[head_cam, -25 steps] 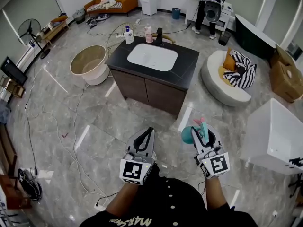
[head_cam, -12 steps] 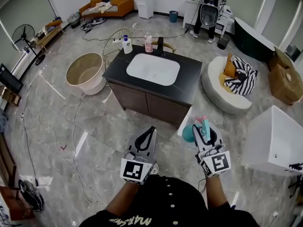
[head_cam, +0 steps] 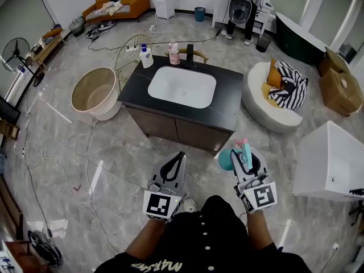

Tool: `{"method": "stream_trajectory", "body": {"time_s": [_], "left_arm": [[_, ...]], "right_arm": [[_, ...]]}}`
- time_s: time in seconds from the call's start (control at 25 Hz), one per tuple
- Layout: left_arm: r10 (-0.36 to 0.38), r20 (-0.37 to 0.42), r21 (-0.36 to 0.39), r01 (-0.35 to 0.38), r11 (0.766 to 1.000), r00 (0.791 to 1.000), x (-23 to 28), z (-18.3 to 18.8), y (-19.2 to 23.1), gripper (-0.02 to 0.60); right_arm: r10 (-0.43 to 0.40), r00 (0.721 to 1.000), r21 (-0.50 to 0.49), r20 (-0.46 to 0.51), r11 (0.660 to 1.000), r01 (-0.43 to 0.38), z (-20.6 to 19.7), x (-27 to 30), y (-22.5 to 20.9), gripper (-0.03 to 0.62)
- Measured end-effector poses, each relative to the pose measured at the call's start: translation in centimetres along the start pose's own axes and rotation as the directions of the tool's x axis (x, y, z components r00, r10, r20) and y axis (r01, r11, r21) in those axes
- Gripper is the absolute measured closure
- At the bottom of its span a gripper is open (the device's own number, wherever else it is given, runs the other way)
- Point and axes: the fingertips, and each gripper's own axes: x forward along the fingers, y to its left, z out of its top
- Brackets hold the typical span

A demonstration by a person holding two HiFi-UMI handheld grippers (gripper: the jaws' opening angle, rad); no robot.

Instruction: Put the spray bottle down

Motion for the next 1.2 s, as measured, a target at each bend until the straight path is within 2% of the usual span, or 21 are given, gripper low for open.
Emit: {"method": "stream_trajectory", "body": {"time_s": [0.16,0.56,0.68,1.2], "left_arm": [[-0.018,-0.002,-0.013,0.018,1.000,1.000,1.7,-0.6,0.9,0.560],[-0.009,-0.018,-0.017,0.008,1.000,1.000,8.3,-1.1,4.3,0.560],[-0.005,-0.027,-0.007,0.004,1.000,1.000,11.6,-1.0,5.4,0.560],[0.035,0.020,0.012,-0.035,0.999,0.999,28.7,2.3,9.3,0.560]], "right_arm": [[-0.021,1.000,0.010,-0.014,1.000,0.022,-0.8,1.3,-1.1,0.473],[-0.030,1.000,0.023,-0.005,0.999,0.030,-1.9,7.8,-5.7,0.473],[-0.024,1.000,0.027,0.006,0.999,0.024,-2.2,10.6,-8.1,0.473],[0.031,0.999,0.002,0.030,1.000,-0.031,-1.8,22.9,-21.1,0.473]]}}
